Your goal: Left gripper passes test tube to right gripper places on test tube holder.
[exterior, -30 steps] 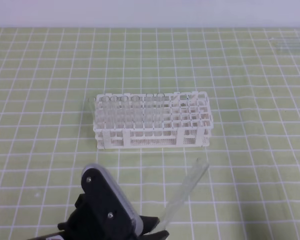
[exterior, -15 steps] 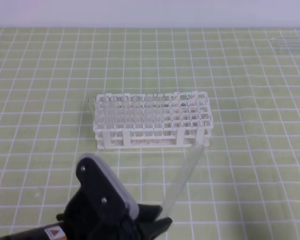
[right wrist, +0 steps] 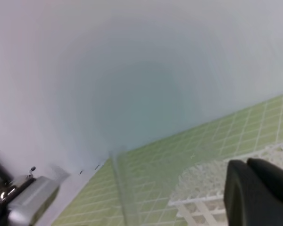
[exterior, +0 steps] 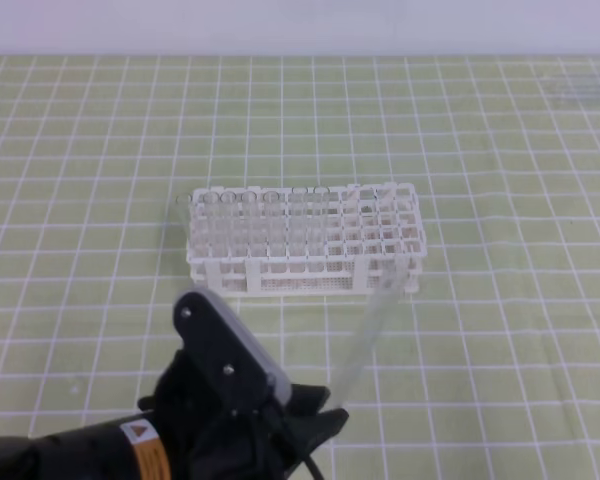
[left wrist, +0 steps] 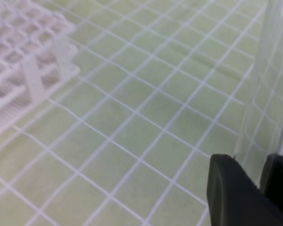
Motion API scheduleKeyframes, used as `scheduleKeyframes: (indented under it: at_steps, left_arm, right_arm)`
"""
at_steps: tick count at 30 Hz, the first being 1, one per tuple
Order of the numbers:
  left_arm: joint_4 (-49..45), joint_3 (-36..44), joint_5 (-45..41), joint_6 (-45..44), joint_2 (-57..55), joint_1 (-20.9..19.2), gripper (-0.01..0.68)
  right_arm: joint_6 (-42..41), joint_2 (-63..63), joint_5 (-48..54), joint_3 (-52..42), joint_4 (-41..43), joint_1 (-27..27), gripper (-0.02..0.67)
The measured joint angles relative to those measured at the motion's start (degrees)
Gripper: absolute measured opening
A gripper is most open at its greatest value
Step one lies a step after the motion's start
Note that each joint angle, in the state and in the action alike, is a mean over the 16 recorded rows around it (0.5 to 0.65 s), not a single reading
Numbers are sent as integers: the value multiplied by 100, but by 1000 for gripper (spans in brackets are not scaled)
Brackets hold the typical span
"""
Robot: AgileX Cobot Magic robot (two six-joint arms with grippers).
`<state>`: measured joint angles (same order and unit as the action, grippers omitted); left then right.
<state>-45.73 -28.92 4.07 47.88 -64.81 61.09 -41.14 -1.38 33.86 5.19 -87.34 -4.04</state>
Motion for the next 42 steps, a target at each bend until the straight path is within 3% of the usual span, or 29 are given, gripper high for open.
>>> scheduleKeyframes:
  at_steps: [21, 32, 42]
  left_arm:
    - [-116, -176, 903, -213, -616, -8, 7]
    - [-118, -214, 948, -311, -615, -10, 6]
    - [-59, -216, 1162, -353, -616, -11, 6]
  right_arm:
    - [-2746, -2621, 1298, 1291, -481, 352, 28]
    - [-3576, -4336, 2681, 2072, -544, 392, 41]
    - [-4169, -4989, 3412, 2285, -698, 408, 41]
